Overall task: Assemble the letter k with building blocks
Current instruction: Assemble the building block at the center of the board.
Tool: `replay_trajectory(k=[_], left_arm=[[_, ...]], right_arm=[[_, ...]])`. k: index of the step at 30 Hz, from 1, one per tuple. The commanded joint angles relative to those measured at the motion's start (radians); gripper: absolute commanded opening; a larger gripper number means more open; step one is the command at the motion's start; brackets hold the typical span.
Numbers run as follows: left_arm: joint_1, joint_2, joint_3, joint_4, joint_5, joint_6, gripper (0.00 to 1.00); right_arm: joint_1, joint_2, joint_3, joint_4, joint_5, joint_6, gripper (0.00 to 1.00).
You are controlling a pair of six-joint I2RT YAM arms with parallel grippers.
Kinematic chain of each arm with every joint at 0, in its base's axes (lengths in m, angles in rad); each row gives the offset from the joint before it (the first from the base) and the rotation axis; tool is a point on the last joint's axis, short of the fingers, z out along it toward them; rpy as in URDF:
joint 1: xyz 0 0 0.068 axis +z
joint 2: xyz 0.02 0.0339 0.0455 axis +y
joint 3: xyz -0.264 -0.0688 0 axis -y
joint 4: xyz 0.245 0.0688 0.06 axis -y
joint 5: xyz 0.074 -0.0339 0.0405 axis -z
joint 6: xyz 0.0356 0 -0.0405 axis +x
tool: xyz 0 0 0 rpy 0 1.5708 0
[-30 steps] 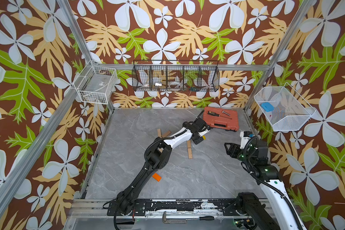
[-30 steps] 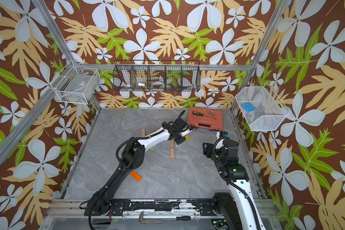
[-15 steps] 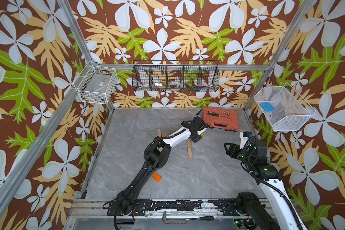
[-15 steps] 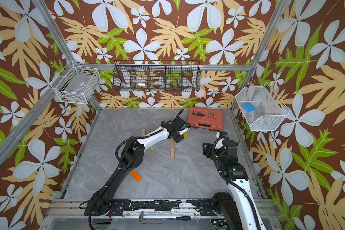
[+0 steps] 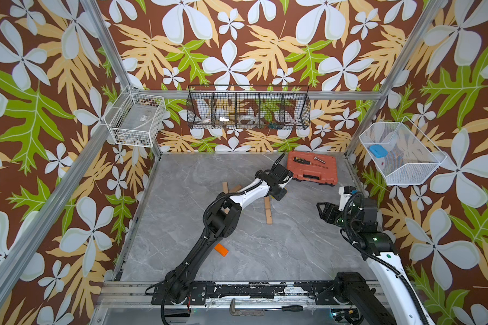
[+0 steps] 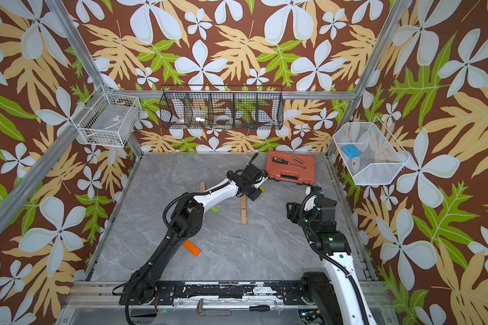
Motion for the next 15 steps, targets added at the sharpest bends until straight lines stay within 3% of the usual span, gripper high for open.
replay_trajectory(k=[1, 15], left_arm=[[0.004, -0.001, 0.0, 0.005, -0.007, -0.025, 0.41], [0.014, -0.01, -0.035, 0.002, -0.019, -0.038, 0.39]], right_arm=[[0.001, 0.0, -0.001, 0.002, -0.003, 0.003, 0.65], [0.001, 0.006, -0.004, 0.003, -0.006, 0.011, 0.65]])
